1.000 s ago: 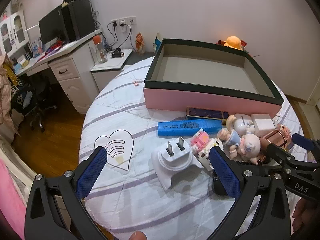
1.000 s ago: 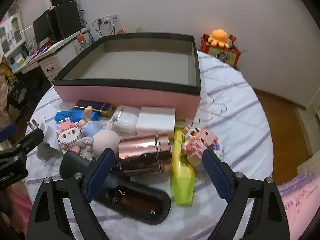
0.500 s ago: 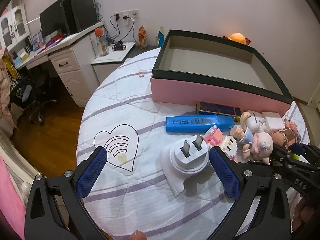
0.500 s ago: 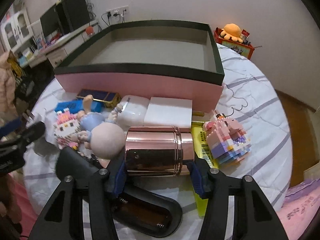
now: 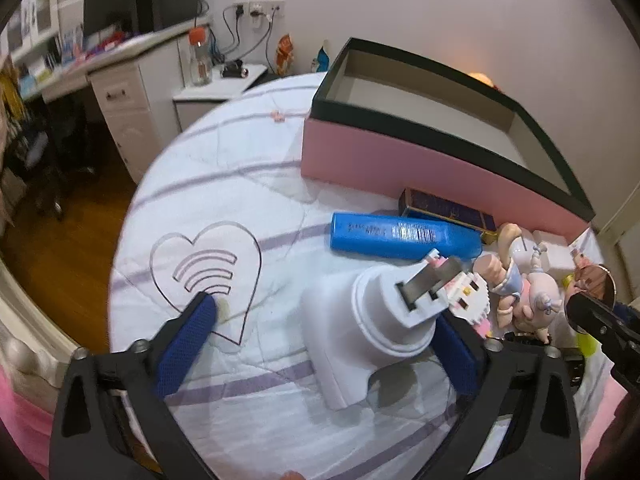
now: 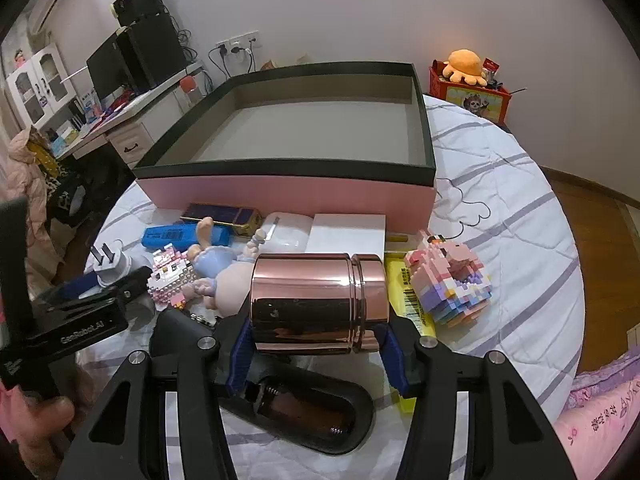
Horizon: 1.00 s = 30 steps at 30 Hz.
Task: Organize rigid objects
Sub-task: 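Grasp the white plug adapter with the left gripper while the right gripper grasps the rose-gold cup, then carry the white adapter and rose-gold cup into the box and release both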
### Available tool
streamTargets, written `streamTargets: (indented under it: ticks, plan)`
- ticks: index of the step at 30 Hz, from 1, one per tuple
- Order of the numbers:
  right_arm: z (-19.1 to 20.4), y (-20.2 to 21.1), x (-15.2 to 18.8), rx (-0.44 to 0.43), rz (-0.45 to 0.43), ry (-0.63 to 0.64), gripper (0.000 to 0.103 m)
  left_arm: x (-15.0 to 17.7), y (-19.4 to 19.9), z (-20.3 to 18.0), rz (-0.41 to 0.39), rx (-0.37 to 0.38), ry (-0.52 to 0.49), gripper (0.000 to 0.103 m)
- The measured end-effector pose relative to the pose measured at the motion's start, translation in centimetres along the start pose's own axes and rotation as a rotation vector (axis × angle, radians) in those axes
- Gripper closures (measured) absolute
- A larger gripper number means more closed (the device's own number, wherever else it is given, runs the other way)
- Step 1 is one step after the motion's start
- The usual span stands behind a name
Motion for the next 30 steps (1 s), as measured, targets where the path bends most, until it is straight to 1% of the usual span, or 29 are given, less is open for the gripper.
streamTargets:
  ticks: [1,3,4,5,7,14,22,30]
  plan:
    - [0.0,0.1,0.0,0.0,-0.002,0.0,0.048,0.1,0.0,0.2,-0.004,-0.004,0.004,0.014]
    - [0.0,0.2,-0.1,-0.001,-0.005,-0.005,0.048,0.2,0.1,0.4,-0.021,-0.034,-0.002,0.04]
    - [-0.1,0.2,-0.1,-0.001,-0.006,-0.005,0.048,0.2,0.1,0.6,-0.025,-0.052,-0.006,0.045]
    - [0.0,0.2,-0.2,-0.001,-0.007,-0.004,0.048,0.2,0.1,0.8,-0.026,-0.053,-0.001,0.047]
    - [0.1,0.2,-0.2,-0.004,-0.008,-0.002,0.048,0.1,0.0,1.1,-0.021,-0.03,0.007,0.047]
    - [0.5,0.6,-0.1,-0.007,-0.014,0.005,0.048,-0.1,0.5,1.1,-0.037,-0.028,-0.014,0.048]
    - [0.9,1.5,-0.8,-0.007,-0.037,0.02,0.048,-1.7,2.8,0.9,-0.108,-0.029,-0.035,0.048]
    - [1.0,1.5,-0.9,-0.007,-0.038,0.024,0.048,-2.2,2.8,1.1,-0.111,-0.022,-0.039,0.048]
Point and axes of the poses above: each gripper's, at about its wrist camera, not at the fingertips, and y roughly against the way its jaws point, z to its left, x to its underside, the point moved 5 cm from there along -y, roughly the way its jaws point, and after that the axes turned 12 degrees about -x, right-handed, at the moved point
